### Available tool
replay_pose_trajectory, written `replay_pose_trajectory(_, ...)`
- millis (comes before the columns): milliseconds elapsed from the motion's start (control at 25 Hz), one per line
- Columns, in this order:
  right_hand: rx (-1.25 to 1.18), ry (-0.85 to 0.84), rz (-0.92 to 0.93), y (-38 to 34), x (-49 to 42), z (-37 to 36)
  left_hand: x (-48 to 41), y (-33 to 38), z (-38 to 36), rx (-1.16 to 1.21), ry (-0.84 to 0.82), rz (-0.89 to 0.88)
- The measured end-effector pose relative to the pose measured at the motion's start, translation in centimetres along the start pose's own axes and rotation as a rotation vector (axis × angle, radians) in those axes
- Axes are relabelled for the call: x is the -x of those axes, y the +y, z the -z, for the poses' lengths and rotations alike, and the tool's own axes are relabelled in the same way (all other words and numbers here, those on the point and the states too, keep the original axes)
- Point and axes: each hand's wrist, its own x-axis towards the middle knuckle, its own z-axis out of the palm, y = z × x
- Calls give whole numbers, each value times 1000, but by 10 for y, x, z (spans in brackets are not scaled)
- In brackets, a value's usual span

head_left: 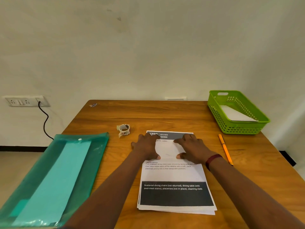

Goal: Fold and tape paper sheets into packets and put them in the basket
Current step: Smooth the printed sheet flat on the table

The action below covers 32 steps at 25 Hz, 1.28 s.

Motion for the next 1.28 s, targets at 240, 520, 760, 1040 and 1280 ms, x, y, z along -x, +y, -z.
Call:
replay_pose_trajectory(240,47,-11,5,-3,-5,5,-13,13,12,-139,-137,15)
replay_pose_trajectory(520,30,190,-3,-6,2,-4,-7,14,12,-201,-54,-1)
replay_pose_trajectory(760,-36,329,-38,-13,18,-15,10,2,0,-66,103,-39)
replay_pose_trajectory(1040,-129,502,-47,-15,34,-30,38,-10,-7,-144,334,-150)
replay_pose_trajectory(1280,-181,735,11,-14,51,-38,61,-16,-16,-104,489,-203)
